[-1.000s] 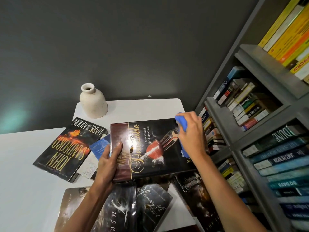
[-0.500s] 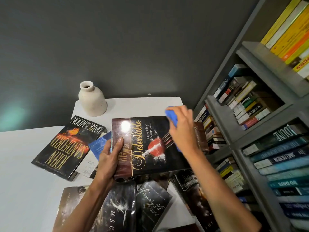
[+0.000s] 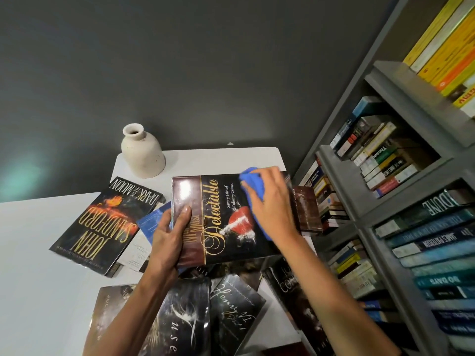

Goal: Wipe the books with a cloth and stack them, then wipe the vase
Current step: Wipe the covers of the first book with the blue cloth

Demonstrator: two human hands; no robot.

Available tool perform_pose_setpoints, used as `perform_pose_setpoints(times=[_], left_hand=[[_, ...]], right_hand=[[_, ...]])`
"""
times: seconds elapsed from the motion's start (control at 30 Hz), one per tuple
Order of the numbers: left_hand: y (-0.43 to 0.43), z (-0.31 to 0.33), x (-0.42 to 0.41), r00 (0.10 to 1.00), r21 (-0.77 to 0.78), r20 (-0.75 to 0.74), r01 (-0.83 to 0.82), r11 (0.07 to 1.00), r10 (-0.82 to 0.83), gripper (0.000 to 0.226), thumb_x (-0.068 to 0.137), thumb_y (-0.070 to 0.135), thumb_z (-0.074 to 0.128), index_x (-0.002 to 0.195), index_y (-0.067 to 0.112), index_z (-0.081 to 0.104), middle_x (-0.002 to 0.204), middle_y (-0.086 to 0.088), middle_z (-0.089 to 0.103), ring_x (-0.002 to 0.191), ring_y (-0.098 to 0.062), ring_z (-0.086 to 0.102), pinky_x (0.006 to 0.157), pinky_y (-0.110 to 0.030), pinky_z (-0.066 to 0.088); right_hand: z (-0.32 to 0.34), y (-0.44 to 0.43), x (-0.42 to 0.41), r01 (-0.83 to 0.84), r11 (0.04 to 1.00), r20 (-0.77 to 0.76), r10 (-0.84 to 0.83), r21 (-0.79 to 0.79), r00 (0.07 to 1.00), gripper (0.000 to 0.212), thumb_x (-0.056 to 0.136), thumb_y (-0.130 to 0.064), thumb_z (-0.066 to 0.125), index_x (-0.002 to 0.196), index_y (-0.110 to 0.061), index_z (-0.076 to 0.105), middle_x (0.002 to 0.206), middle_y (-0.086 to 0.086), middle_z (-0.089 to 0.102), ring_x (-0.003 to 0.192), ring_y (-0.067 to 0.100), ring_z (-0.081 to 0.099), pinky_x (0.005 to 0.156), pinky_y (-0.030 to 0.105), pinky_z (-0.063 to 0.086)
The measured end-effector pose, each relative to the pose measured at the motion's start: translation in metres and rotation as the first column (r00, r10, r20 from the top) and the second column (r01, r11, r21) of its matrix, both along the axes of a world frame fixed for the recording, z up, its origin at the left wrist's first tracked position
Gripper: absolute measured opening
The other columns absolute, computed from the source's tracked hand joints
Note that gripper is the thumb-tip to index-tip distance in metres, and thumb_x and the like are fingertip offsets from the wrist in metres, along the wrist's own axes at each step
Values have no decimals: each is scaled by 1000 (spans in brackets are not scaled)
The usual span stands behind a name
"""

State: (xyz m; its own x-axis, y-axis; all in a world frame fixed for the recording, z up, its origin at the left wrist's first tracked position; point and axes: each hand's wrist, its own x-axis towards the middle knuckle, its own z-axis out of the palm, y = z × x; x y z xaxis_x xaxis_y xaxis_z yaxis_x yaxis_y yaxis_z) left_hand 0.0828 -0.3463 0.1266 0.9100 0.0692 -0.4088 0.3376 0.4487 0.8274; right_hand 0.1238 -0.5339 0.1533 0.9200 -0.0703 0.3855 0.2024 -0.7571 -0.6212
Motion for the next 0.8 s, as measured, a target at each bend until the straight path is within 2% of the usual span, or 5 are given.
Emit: perform_pose_setpoints(times=[0.07, 0.13, 0.3, 0.5, 0.8], left_hand=[[3, -1, 2, 1000, 26, -5, -6, 1000, 6, 76, 54, 51, 84, 116, 13, 60, 81, -7, 75, 63, -19, 71, 58, -35, 60], [9, -4, 2, 1000, 33, -3, -7, 999, 7, 61, 67, 42, 75, 118, 13, 59, 79, -6, 75, 62, -19, 71, 56, -34, 60], [8, -9, -2, 1000, 43, -7, 5, 999, -5, 37, 83, 33, 64, 114, 14, 59, 79, -9, 75, 61, -20, 70, 56, -35, 60], [-2, -7, 2, 1000, 41, -13, 4, 999, -4, 22, 87, 30, 63, 104, 16, 61, 76, -6, 74, 60, -19, 70, 54, -32, 59], [0, -9, 0, 999, 83, -23, 49, 995, -47, 43, 73, 41, 69, 107, 18, 60, 86, -10, 75, 68, -24, 72, 66, -39, 58]], right_hand=[[-8, 5, -15, -124, 992, -44, 124, -4, 991, 28, 87, -22, 67, 107, -4, 62, 106, 6, 54, 92, 11, 54, 88, 9, 42], [-14, -10, -29, -112, 993, -20, 111, -41, 994, 28, 86, -26, 64, 105, -5, 63, 104, 5, 55, 87, 9, 54, 87, 5, 41], [-8, -34, -5, 110, 990, 60, -105, -83, 993, 20, 87, -22, 66, 102, -8, 64, 101, 5, 58, 82, 19, 61, 72, 36, 54], [-12, 20, -11, -155, 977, 14, 158, -146, 987, 28, 80, -15, 76, 104, -10, 64, 101, 2, 59, 86, 17, 59, 76, 25, 49], [-5, -5, 15, -34, 990, 69, 44, -137, 997, 22, 83, -20, 73, 101, -10, 66, 97, 2, 60, 85, 18, 59, 75, 32, 51]])
